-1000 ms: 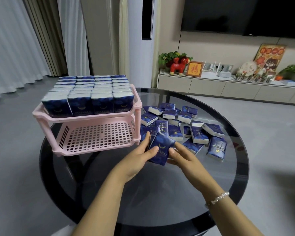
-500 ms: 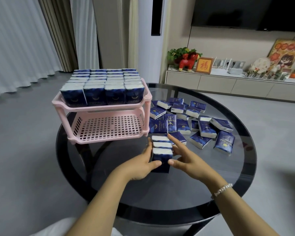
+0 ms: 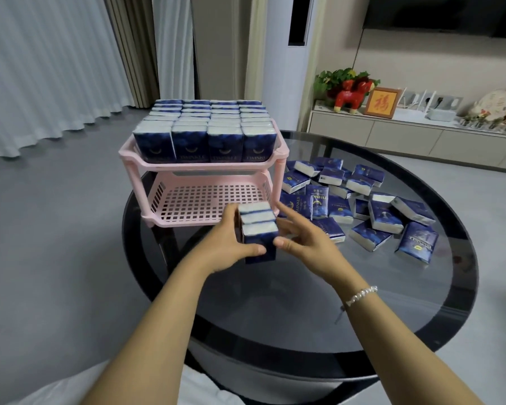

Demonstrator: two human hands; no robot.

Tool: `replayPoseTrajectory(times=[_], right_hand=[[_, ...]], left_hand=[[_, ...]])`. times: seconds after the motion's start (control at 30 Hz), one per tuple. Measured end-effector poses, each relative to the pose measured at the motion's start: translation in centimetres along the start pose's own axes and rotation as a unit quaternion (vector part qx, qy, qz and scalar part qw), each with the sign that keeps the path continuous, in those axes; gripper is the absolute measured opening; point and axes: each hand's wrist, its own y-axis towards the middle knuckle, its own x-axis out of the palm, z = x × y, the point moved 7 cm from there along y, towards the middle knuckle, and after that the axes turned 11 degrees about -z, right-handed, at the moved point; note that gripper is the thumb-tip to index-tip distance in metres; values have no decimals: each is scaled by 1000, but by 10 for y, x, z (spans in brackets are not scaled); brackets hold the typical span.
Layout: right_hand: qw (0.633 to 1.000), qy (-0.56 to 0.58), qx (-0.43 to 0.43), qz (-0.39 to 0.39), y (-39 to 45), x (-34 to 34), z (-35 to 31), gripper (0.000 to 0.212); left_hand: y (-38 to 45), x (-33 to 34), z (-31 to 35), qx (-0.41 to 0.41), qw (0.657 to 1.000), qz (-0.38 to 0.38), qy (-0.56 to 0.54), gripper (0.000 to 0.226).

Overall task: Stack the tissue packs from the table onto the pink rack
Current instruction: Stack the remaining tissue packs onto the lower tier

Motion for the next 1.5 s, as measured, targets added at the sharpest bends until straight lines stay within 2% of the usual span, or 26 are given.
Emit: replayPoseTrajectory(times=[0.1,0.17,0.23,0.47,0.63,0.8,0.9,1.03,1.2,1.3,1.5], right_hand=[[990,14,12,138,13,-7,6,47],[969,-48,30,239,21,-13,10,38],[958,-83,46,270,34,-11,16,37],[952,-76,40,293,60,-7,43,27],[952,-70,30,295,59,-10,46,27],[952,-71,31,296,60,-10,45,26],[952,-69,34,295,59,-9,44,26],[954,-65,35,291,59,-9,43,26],[953,-59,28,296,59,-8,42,26],[952,-60,25,298,60,-8,42,26],[953,-57,24,297,59,-8,42,25]], left_hand=[[6,-24,-12,-19,999,47,7,79],[13,-39,-17,-31,997,70,19,82],[24,-53,-20,-37,995,93,5,82],[77,-70,-23,-57,992,94,60,72],[120,-61,-24,-71,993,47,79,87],[138,-60,-21,-58,997,21,51,57],[143,-56,-22,-52,997,9,58,55],[144,-52,-23,-63,992,39,103,52],[142,-53,-19,-46,980,136,135,44],[140,-54,-20,-72,970,174,154,43],[143,-51,-20,-96,965,170,174,40]])
